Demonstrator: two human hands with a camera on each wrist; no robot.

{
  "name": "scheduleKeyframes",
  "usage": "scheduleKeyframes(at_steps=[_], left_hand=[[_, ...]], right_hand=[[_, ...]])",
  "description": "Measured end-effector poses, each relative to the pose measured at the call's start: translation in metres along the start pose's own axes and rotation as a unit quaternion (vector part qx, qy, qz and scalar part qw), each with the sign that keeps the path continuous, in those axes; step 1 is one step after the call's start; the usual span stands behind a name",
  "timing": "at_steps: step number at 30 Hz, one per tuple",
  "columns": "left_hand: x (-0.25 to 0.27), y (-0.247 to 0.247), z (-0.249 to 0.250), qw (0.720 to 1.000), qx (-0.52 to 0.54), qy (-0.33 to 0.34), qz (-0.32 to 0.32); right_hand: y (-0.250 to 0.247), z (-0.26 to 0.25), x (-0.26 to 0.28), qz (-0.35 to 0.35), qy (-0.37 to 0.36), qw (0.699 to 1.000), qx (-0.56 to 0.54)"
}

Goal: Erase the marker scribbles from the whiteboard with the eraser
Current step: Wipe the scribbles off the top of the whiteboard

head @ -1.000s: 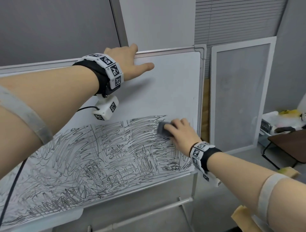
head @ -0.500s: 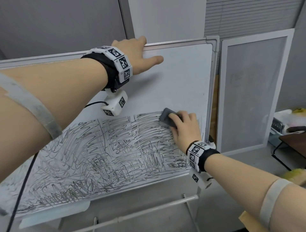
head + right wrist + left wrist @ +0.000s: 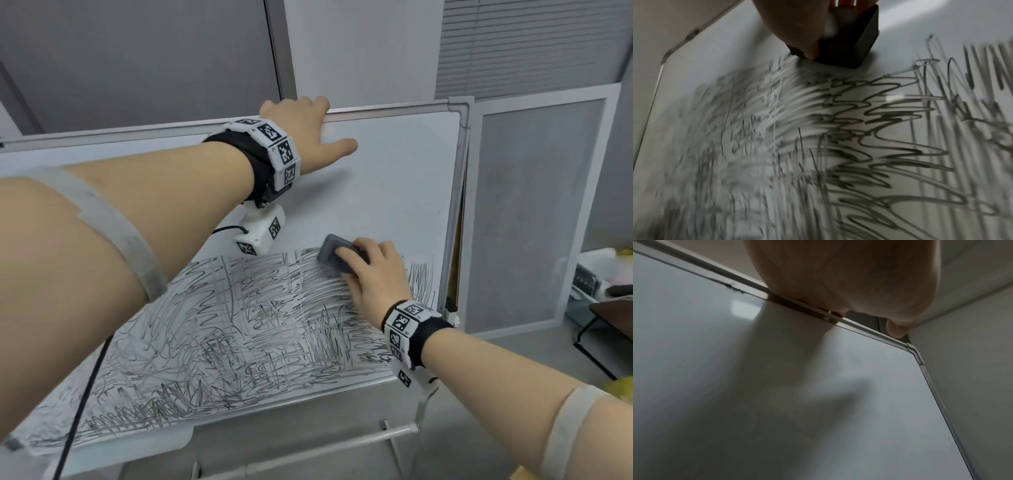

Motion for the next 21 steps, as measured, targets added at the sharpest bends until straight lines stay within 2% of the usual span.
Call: scheduleKeyframes(at_steps=[2, 4, 6, 8, 10, 12, 15, 17, 19, 21], left_hand=[[-0.001, 0.001, 0.002, 1.000, -0.006, 0.000, 0.002], [0.000, 0.002, 0.002, 1.000, -0.010, -0.003, 0.009], [0.001, 0.002, 0.001, 1.000, -0.010, -0.003, 0.020], [0.002, 0.001, 0.000, 1.000, -0.007, -0.001, 0.025], [0.001, 0.000, 0.001, 1.000, -0.006, -0.001, 0.023], [0.001, 0.001, 0.001, 1.000, -0.007, -0.001, 0.021], [0.002, 0.002, 0.003, 1.000, -0.014, 0.003, 0.026], [0.002, 0.001, 0.004, 1.000, -0.014, 0.000, 0.024], [0.003, 0.000, 0.003, 1.000, -0.013, -0.003, 0.018], [0.004, -0.001, 0.003, 1.000, -0.009, -0.003, 0.018]], right_hand=[[-0.007, 0.001, -0.005, 0.033, 0.047, 0.998, -0.019], [-0.006, -0.004, -0.006, 0.035, 0.039, 0.999, -0.002], [0.006, -0.017, -0.001, -0.011, -0.036, 0.999, 0.037], [0.024, -0.028, 0.011, -0.079, -0.124, 0.986, 0.077], [0.028, -0.028, 0.014, -0.104, -0.148, 0.979, 0.094], [0.016, -0.023, 0.003, -0.069, -0.130, 0.986, 0.082], [-0.017, -0.010, -0.026, 0.028, -0.030, 0.999, 0.016], [-0.027, -0.009, -0.037, 0.064, 0.012, 0.998, 0.000], [-0.024, -0.018, -0.038, 0.072, 0.014, 0.997, -0.003], [-0.010, -0.035, -0.027, 0.041, -0.031, 0.999, 0.006]])
Point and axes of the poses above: each hand's wrist, its own x-axis away from the middle knuckle, its own y-axis out of the palm, z = x × y, the point moved 8 cm from there along -x, towards the middle knuckle, and after that the axes turned 2 degrees about y, right-handed, at the moved point
